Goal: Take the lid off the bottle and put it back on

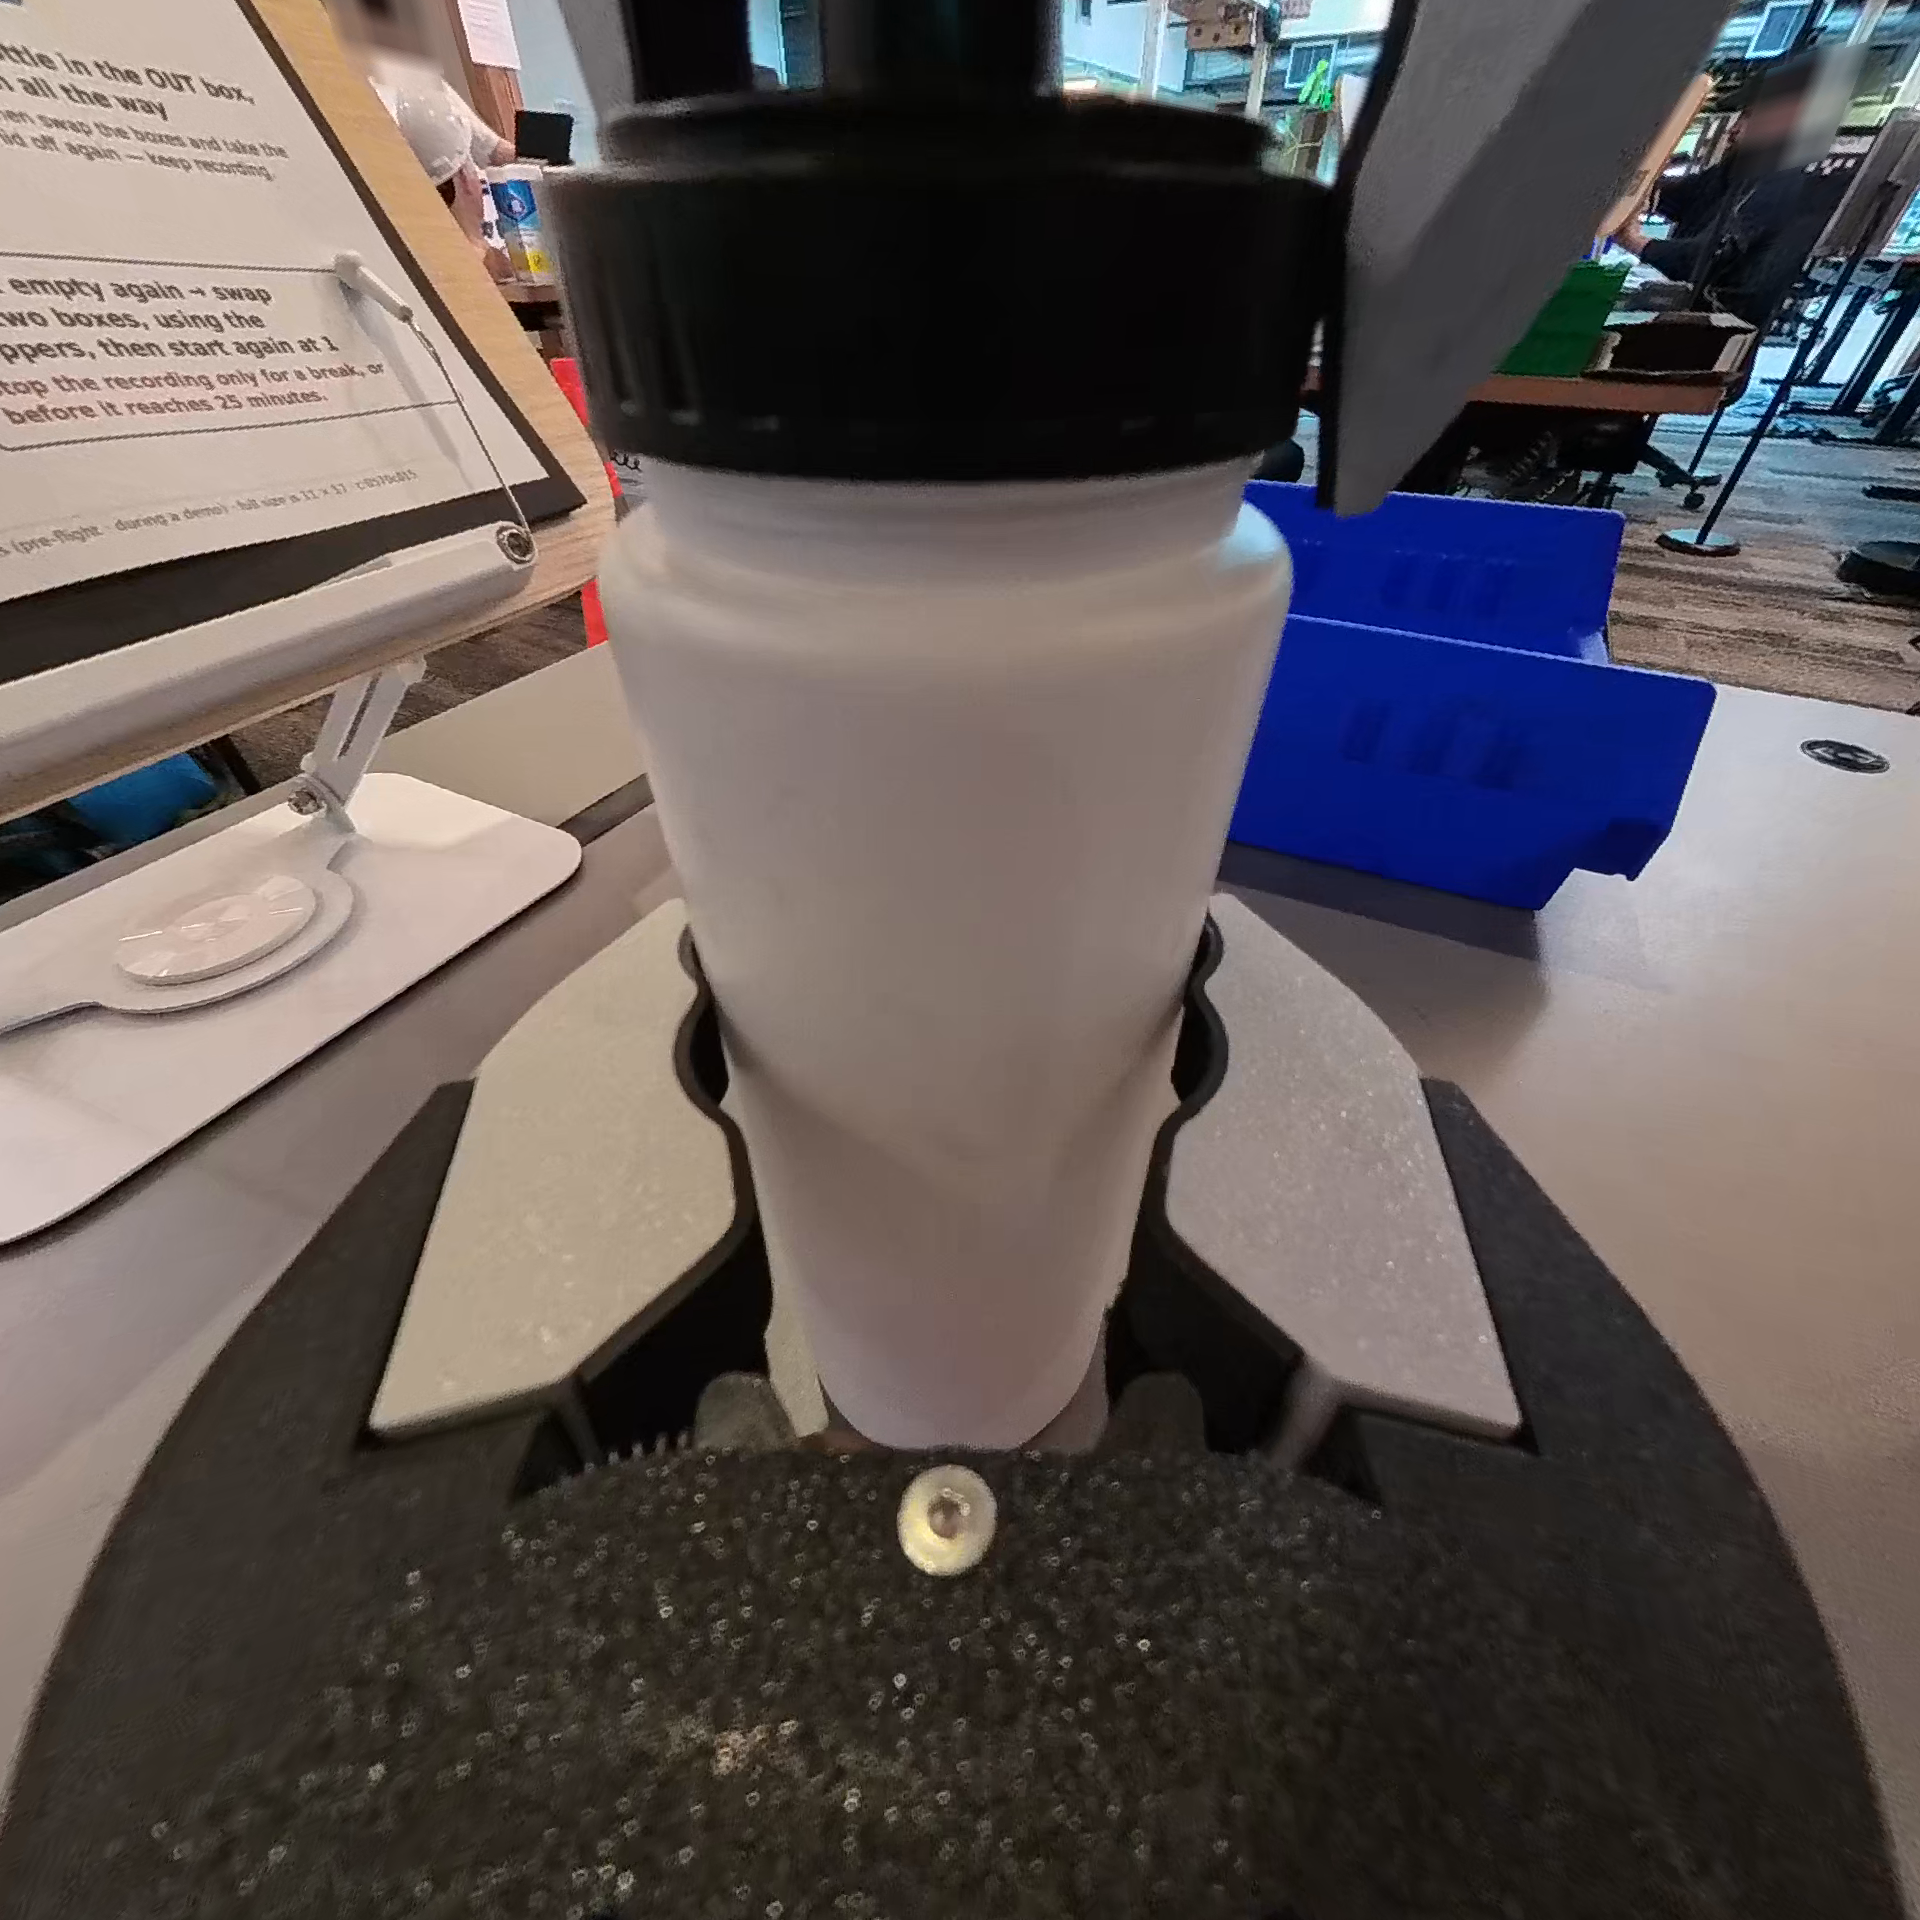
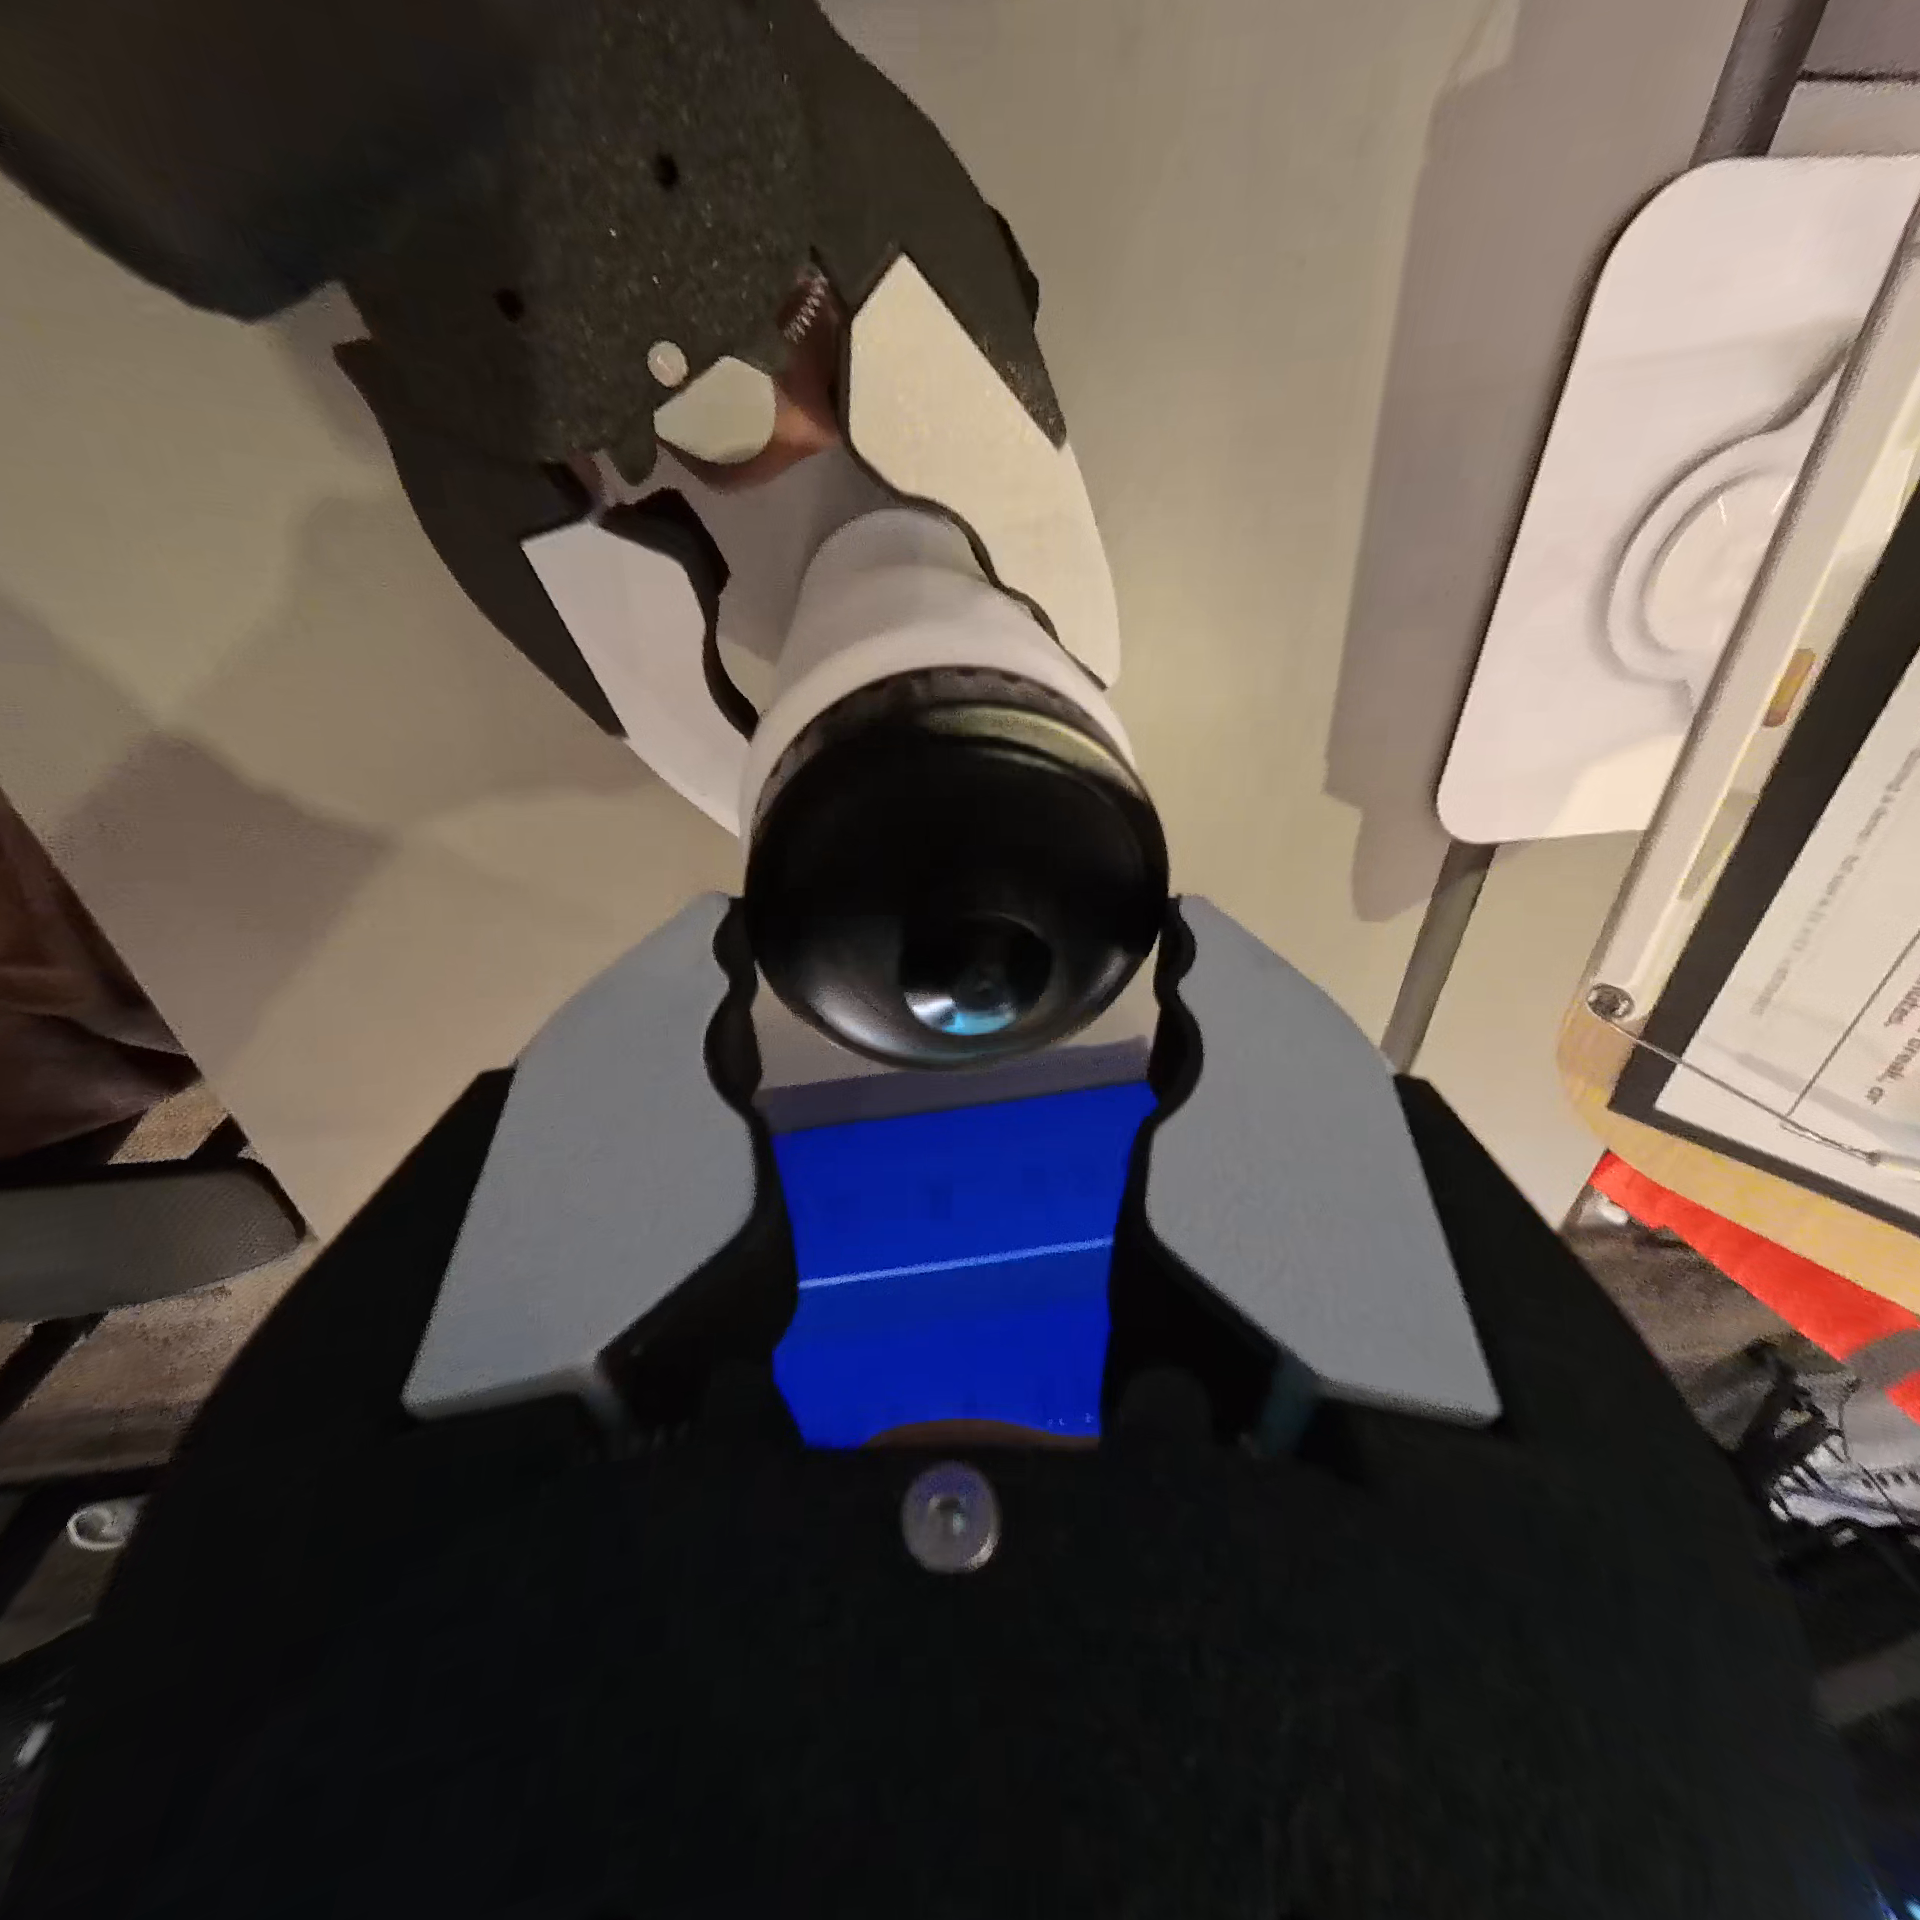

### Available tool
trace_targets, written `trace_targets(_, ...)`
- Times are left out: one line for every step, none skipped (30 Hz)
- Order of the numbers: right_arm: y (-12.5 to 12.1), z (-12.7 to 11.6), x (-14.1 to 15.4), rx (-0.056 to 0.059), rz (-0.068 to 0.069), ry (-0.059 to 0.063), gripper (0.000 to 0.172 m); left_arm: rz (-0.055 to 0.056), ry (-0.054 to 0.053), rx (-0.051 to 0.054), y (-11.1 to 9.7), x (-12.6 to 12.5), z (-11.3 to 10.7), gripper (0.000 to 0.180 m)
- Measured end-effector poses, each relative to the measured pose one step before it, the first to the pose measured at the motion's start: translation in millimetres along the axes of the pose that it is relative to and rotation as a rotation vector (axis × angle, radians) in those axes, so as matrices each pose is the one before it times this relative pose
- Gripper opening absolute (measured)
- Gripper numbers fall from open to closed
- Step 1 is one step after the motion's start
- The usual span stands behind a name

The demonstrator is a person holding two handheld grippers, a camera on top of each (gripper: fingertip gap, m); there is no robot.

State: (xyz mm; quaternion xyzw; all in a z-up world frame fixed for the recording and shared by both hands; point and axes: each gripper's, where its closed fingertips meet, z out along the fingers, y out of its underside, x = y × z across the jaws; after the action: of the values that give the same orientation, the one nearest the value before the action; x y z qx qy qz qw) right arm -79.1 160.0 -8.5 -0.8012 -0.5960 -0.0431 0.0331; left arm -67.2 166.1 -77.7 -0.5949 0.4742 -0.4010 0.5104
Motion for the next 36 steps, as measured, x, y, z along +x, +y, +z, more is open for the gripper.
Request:
trace_targets(1.38, -1.1, -0.26, -0.0145, -0.0101, 0.0097, 0.074, -0.0002, -0.0003, -0.001, 0.03, -0.03, -0.09, 0.085)
trace_targets(0.91, -2.16, 0.13, -0.0032, -0.0136, 0.0133, 0.077, -0.0003, 0.0011, -0.0008, 0.15, 0.0, -0.32, 0.085)
trace_targets(0.04, -3.77, 0.68, 0.0056, -0.014, 0.0167, 0.084, -0.0003, 0.0026, -0.0006, 0.02, 0.1, -0.3, 0.085)
trace_targets(-1.91, -5.48, -1.54, 0.0228, -0.0142, 0.0018, 0.087, -0.0004, 0.0031, -0.0002, 0.06, -0.02, -0.21, 0.085)
trace_targets(-3.3, -6.66, -4.6, 0.0348, -0.0188, -0.0173, 0.089, -0.0005, 0.0019, 0.0001, 0.01, -0.06, -0.12, 0.085)
trace_targets(-4.92, -6.92, -3.83, 0.0441, -0.0234, -0.0118, 0.089, -0.0007, 0.0013, 0.0016, 0.03, -0.04, -0.1, 0.085)
trace_targets(-5.57, -6.41, 1.58, 0.0463, -0.0209, 0.0193, 0.089, 0.0003, 0.0018, 0.0024, -0.08, 0.18, 0.01, 0.085)
trace_targets(-4.38, -5.14, 4.43, 0.0392, -0.0226, 0.0283, 0.089, 0.0012, 0.0025, 0.0011, -0.03, 0.31, -0.02, 0.085)
trace_targets(-2.73, -2.81, 5.1, 0.0316, -0.0214, 0.0265, 0.087, 0.0007, 0.003, -0.0001, 0.05, 0.29, -0.2, 0.085)
trace_targets(-0.83, -0.2, 4.12, 0.0246, -0.0145, 0.0153, 0.083, 0.0007, 0.0035, -0.0005, -0.01, 0.36, -0.24, 0.085)
trace_targets(0.57, 2.5, 1.45, 0.0185, -0.0034, -0.003, 0.079, 0.001, 0.0049, -0.0002, 0.06, 0.52, -0.21, 0.085)
trace_targets(2.78, 4.38, -1.23, 0.0058, 0.0008, -0.0186, 0.077, 0.0009, 0.0061, 0.0005, 0.0, 0.46, -0.32, 0.085)
trace_targets(4.65, 4.8, -1.67, -0.0071, -0.0019, -0.0186, 0.075, 0.0, 0.0065, 0.0014, 0.05, 0.49, -0.1, 0.085)
trace_targets(4.15, 4.56, -0.57, -0.0039, -0.0062, -0.0092, 0.075, -0.0007, 0.0047, 0.0016, -0.08, 0.11, -0.07, 0.085)
trace_targets(2.26, 3.67, 0.32, 0.005, -0.0066, -0.0016, 0.075, -0.0015, 0.0038, 0.0016, 0.04, -0.07, -0.14, 0.085)
trace_targets(0.65, 2.39, 0.4, 0.0101, -0.0059, -0.0016, 0.077, -0.0013, 0.0032, 0.0012, -0.01, 0.04, -0.21, 0.085)
trace_targets(-0.56, 1.52, -0.5, 0.0126, 0.0007, -0.01, 0.076, -0.0009, 0.0031, 0.0006, -0.06, 0.03, -0.08, 0.085)
trace_targets(-0.41, 1.16, -0.1, 0.0052, 0.0033, -0.0097, 0.077, -0.0009, 0.0031, 0.0006, 0.05, 0.02, -0.16, 0.085)
trace_targets(-0.77, 0.7, -0.11, 0.0028, 0.0005, -0.0099, 0.076, -0.002, 0.0027, 0.0014, -0.05, -0.26, -0.15, 0.085)
trace_targets(-0.76, 0.64, -0.82, 0.0028, 0.0018, -0.0124, 0.074, -0.0036, 0.0027, 0.0022, -0.03, -0.28, -0.27, 0.085)
trace_targets(-0.2, 0.5, -2.23, -0.001, 0.01, -0.024, 0.068, -0.0015, 0.0031, 0.0014, -0.06, -0.13, -0.08, 0.085)
trace_targets(0.17, 0.8, -1.33, -0.0066, 0.0127, -0.0164, 0.066, 0.0021, 0.0025, -0.0009, 0.02, 0.37, -0.11, 0.085)
trace_targets(0.81, 0.35, -0.6, -0.0121, 0.0081, -0.0088, 0.067, 0.0043, -0.0004, -0.0027, 0.1, 0.53, 0.23, 0.085)
trace_targets(1.03, 0.13, -0.85, -0.0145, 0.01, -0.0065, 0.067, 0.0041, -0.0023, -0.0029, 0.03, 0.5, 0.17, 0.085)
trace_targets(0.68, 0.07, -0.72, -0.0118, 0.0102, -0.0009, 0.067, 0.0024, -0.0032, -0.0018, 0.09, 0.27, 0.12, 0.085)
trace_targets(0.5, -0.1, -0.36, -0.0095, 0.0144, 0.0039, 0.067, 0.0011, -0.0014, -0.0009, 0.0, 0.36, 0.02, 0.085)
trace_targets(0.29, -0.07, -0.71, -0.0074, 0.0206, 0.0046, 0.067, 0.0016, -0.0004, -0.0015, -0.04, 0.48, 0.06, 0.085)
trace_targets(0.61, -0.15, -0.51, -0.0086, 0.0281, 0.0047, 0.067, 0.0013, -0.0007, -0.0021, 0.02, 0.47, 0.11, 0.085)
trace_targets(0.57, -0.11, -0.4, -0.0094, 0.0384, 0.003, 0.067, 0.0016, -0.0017, -0.0017, 0.06, 0.35, 0.24, 0.085)
trace_targets(0.7, -0.16, -0.42, -0.0116, 0.0394, 0.0038, 0.067, 0.0009, -0.0016, -0.0007, -0.06, 0.29, 0.24, 0.085)
trace_targets(0.88, -0.07, -0.19, -0.0169, 0.0397, 0.0066, 0.067, 0.0007, -0.0013, -0.0006, -0.07, 0.24, 0.26, 0.085)
trace_targets(0.78, -0.12, -0.16, -0.0226, 0.0528, 0.007, 0.067, 0.0014, -0.0014, -0.0016, -0.03, 0.07, 0.09, 0.085)
trace_targets(0.59, -0.03, -0.45, -0.0296, 0.058, 0.0086, 0.067, 0.001, -0.0005, -0.0012, 0.03, 0.18, 0.04, 0.085)
trace_targets(0.41, -0.12, -0.5, -0.0305, 0.0697, 0.01, 0.067, 0.0002, 0.0011, -0.0001, 0.13, 0.21, -0.11, 0.085)
trace_targets(0.24, -0.13, -0.73, -0.0269, 0.0779, 0.0093, 0.067, 0.001, 0.0018, 0.0003, -0.01, 0.22, -0.19, 0.085)
trace_targets(0.16, -0.04, -1.25, -0.0208, 0.0702, 0.0078, 0.067, 0.0028, 0.0017, 0.0008, -0.16, 0.47, -0.24, 0.085)
